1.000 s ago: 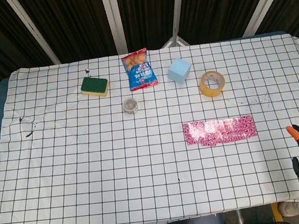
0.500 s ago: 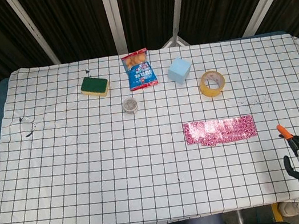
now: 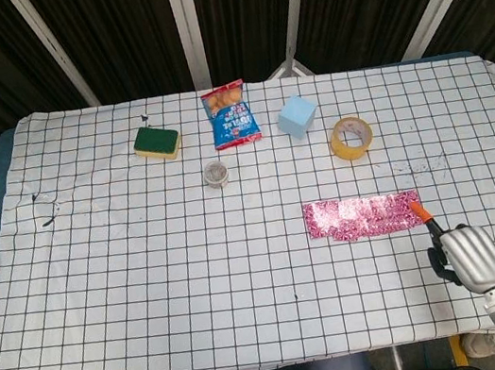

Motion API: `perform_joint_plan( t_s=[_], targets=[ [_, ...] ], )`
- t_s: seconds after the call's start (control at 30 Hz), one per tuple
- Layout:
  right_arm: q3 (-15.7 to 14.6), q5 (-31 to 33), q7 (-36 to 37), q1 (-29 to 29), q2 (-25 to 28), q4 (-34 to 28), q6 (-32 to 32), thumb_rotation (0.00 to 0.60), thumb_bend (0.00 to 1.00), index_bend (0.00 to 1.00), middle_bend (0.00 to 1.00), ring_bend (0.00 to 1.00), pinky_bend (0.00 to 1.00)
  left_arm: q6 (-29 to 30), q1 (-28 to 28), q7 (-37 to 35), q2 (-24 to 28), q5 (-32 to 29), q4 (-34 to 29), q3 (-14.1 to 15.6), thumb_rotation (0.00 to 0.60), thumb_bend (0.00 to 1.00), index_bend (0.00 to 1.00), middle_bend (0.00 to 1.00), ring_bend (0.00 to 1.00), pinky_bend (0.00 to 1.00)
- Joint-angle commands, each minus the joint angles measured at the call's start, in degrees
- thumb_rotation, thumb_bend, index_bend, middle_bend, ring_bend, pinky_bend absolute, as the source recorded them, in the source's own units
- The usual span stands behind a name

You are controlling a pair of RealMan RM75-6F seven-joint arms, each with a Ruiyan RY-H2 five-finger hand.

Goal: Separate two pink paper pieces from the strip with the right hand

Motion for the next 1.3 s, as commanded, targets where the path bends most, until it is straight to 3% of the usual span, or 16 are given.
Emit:
perform_joint_plan(
  t_s=[0.03,0.47,0.93,1.3],
  targets=[
    [1.2,3.2,-4.1,2.8,-2.1,-0.9,-3.9,0.6,0.67,0.11,0.82,0.75,0.61,-0.1,0.0,0.1,0.0,-0.2,0.0,-0.1,0.6,0.26,0.15,0.0,0.0,0.06],
    [3.1,14.9,-17.6,11.8,-10.3,-0.3,-15.1,0.6,0.75,0.11,0.83,0.76,0.61,-0.6,-0.3,-0.1,0.1,-1.6,-0.1,-0.6,0.6,0.26,0.15,0.0,0.0,0.06],
    [5.9,27.7,-26.2,19.8,-17.3,2.6,-18.4,0.6,0.8,0.11,0.84,0.77,0.62,-2.0,-1.1,0.6,0.0,-3.9,-0.3,-1.5,0.6,0.26,0.15,0.0,0.0,0.06],
    [6.0,35.6,-30.7,24.1,-20.4,4.1,-17.5,0.6,0.84,0.1,0.85,0.78,0.62,-2.3,-1.3,0.5,0.1,-4.6,-0.2,-1.7,0.6,0.26,0.15,0.0,0.0,0.06]
  ],
)
